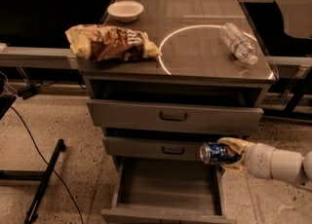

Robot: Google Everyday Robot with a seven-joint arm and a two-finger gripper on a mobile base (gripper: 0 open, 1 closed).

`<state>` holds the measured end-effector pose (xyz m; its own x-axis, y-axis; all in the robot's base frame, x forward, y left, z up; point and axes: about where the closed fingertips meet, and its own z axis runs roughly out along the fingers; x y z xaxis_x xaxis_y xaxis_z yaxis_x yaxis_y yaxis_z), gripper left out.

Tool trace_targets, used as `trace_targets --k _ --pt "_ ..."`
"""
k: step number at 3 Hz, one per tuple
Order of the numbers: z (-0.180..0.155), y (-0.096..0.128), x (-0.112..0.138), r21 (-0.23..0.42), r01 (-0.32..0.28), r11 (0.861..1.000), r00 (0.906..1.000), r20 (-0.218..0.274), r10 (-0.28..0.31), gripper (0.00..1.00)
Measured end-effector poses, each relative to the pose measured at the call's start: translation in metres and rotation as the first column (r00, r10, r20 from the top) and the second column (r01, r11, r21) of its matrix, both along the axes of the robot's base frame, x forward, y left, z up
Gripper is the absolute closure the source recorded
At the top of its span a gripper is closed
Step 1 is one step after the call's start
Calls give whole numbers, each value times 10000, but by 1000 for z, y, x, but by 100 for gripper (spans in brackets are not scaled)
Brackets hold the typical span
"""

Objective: Pick pepsi can from bottom drawer and place on counter

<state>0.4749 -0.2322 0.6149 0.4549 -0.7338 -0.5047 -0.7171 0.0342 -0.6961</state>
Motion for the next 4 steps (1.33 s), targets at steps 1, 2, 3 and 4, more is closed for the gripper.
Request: trace_targets --k 1,2,3,4 --pt "58 9 14 -1258 -270 9917 9971 679 358 100" --pt "115 27 34 -2285 -711 9710 9898 1042 970 100" --pt "162 39 48 -2992 -901 9499 9817 1342 1354 100" --pt "201 43 59 -3388 -722 9381 9786 1577 1322 100"
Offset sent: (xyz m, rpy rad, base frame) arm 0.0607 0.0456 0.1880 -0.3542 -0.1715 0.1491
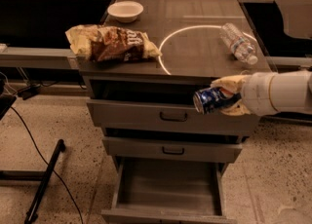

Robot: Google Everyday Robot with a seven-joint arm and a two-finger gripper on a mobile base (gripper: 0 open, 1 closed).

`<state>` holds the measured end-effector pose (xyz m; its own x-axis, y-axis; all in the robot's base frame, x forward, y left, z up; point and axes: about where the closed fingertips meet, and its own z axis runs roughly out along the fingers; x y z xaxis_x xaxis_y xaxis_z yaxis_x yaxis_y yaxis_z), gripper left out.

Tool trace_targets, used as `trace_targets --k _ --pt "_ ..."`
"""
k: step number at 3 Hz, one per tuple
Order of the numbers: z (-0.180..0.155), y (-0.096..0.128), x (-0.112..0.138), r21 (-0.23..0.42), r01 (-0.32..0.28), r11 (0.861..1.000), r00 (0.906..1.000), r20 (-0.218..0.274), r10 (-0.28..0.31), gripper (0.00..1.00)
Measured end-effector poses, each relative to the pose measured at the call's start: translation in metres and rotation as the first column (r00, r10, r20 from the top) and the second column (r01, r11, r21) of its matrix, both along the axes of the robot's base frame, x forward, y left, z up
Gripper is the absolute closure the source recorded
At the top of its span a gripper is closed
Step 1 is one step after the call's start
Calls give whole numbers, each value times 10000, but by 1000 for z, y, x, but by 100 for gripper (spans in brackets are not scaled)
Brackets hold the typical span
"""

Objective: Pick pepsi can from bottom drawer and place on counter

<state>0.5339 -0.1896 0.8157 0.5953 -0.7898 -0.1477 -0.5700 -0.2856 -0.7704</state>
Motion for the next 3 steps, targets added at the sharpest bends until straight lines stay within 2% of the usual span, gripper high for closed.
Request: trace_targets --k 1,2,3 --pt "26 4 16 -273 436 9987 9990 134 -433 100" --pt "49 9 39 -540 1011 9934 9946 -188 -1023 100" --pt "66 21 62 -661 1267 9897 9878 -822 -1319 100"
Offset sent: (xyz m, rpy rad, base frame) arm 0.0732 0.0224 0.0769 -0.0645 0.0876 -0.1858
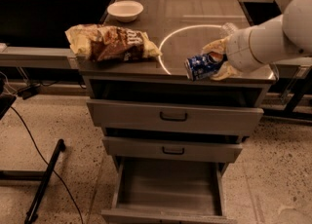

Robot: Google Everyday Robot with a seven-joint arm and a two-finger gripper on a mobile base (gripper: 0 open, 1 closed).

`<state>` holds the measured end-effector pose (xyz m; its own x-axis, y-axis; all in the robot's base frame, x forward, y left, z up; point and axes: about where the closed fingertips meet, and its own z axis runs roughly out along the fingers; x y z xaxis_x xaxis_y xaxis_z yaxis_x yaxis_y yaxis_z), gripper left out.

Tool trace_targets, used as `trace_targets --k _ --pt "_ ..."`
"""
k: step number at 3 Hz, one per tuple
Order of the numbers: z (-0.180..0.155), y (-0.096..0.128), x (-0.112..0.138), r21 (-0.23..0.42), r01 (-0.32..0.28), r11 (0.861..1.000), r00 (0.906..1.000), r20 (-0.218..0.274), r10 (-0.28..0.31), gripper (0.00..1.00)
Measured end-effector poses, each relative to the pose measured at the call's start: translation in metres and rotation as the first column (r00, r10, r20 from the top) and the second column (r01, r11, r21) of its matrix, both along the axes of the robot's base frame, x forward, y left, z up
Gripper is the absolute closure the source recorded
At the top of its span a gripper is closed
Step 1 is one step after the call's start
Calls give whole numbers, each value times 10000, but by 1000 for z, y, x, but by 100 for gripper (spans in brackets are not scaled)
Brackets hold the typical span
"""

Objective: Pick pepsi can from bottom drawer and place on counter

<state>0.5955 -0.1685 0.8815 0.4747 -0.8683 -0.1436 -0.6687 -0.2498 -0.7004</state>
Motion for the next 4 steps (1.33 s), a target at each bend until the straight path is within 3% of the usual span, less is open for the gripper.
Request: trace_targets --k 1,2,4 --pt "2 13 23 -71 52 10000 9955 -942 -59 100" --pt "-9 30 41 -214 -164 9996 9796 -2004 118 100" --pt "-28 43 69 27 -198 9998 9455 -3250 196 100"
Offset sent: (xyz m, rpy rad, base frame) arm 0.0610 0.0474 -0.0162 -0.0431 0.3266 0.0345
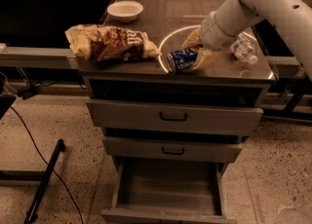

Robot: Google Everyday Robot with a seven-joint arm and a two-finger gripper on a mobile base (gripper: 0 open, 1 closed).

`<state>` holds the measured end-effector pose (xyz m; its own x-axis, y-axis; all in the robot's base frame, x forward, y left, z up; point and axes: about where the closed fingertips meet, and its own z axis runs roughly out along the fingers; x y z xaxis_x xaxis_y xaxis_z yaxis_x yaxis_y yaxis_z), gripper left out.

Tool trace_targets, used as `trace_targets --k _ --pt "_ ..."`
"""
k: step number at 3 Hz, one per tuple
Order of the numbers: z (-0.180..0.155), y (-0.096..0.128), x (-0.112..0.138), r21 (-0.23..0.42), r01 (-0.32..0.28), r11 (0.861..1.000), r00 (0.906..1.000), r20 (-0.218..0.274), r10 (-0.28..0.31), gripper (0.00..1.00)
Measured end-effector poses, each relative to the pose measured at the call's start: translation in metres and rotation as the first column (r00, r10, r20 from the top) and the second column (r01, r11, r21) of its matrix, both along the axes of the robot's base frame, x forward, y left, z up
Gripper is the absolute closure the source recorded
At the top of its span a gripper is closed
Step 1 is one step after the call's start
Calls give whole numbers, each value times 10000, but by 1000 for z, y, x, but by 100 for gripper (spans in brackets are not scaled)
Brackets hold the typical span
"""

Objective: Pick pepsi can from bottom drawer and place on counter

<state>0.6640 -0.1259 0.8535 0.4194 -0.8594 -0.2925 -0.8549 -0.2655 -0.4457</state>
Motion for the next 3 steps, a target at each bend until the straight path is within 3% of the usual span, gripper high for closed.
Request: trace_targets --k 1,3 --pt "-7 0 7 155 125 9998 9996 -268 -121 98" --pt "-12 -1 10 99 265 9996 9992 -305 -262 52"
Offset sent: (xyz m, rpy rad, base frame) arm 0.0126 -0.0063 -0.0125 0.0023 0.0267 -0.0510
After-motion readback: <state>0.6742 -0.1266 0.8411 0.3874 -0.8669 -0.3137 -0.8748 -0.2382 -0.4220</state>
